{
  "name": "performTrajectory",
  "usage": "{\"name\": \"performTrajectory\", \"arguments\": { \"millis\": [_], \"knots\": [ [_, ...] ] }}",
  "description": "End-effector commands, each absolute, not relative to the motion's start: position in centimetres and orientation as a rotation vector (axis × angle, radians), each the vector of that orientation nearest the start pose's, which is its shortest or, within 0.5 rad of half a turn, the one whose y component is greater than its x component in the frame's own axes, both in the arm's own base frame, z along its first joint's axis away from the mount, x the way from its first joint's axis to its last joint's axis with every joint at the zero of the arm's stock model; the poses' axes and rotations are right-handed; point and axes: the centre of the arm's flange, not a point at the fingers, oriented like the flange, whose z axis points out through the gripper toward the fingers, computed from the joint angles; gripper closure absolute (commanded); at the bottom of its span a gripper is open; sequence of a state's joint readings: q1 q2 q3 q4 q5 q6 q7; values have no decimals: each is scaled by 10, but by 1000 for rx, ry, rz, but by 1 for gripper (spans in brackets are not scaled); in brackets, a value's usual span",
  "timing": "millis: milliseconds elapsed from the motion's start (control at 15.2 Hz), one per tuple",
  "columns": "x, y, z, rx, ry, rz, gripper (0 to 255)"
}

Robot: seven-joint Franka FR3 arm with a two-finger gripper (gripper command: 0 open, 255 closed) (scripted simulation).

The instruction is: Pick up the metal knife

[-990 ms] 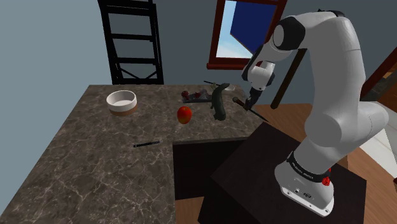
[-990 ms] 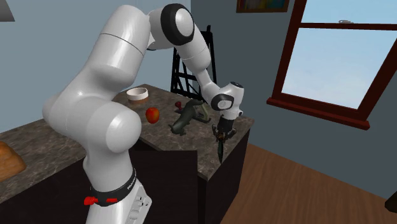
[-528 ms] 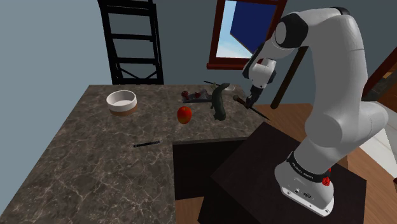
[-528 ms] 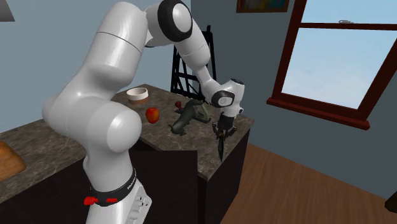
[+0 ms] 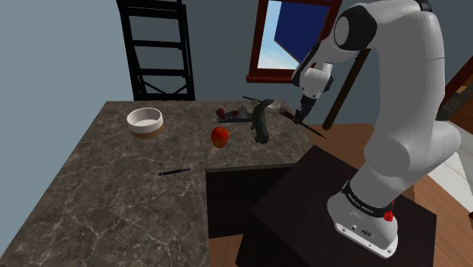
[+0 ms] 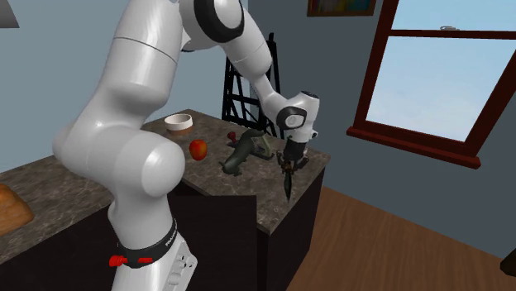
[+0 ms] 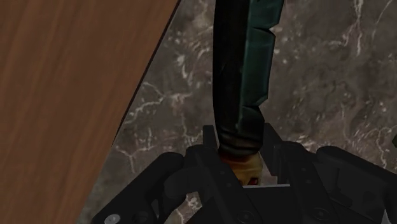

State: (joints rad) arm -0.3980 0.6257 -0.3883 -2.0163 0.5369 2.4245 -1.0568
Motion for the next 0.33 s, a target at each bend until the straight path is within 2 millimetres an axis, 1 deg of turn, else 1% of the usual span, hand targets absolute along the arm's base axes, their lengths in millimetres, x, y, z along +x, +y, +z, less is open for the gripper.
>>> {"name": "performTrajectory", "arguments": {
  "millis": [0, 132, 264],
  "knots": [
    [410, -411, 157, -2979, 169, 9, 255],
    [410, -411, 167, -2979, 169, 9, 255],
    [410, -411, 168, -2979, 169, 9, 255]
  ]
}}
